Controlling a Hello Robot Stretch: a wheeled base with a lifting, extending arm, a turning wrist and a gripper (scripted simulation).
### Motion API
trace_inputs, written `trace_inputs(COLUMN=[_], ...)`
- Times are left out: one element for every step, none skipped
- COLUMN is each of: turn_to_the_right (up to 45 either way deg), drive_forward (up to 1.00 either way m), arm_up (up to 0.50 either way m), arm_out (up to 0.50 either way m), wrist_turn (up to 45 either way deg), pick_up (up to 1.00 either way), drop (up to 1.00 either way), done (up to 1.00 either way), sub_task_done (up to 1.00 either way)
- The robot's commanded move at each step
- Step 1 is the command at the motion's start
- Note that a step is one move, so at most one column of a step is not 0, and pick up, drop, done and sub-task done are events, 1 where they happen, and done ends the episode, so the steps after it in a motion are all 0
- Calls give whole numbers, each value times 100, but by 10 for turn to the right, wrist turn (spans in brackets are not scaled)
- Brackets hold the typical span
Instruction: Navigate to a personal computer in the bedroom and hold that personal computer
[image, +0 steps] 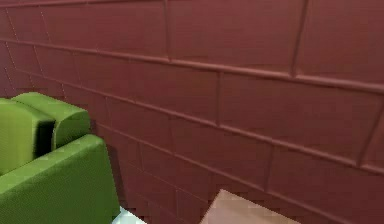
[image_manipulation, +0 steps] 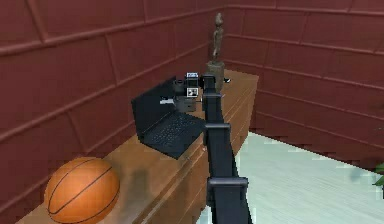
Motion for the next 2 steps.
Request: trace_inputs(turn_to_the_right=[0, 0], drive_forward=[0, 0], arm_up=[-30, 0], arm_out=[0, 0], wrist_turn=[0, 0], pick_up=[0, 100], drop=[0, 0], done=[0, 0], sub_task_done=[0, 0])
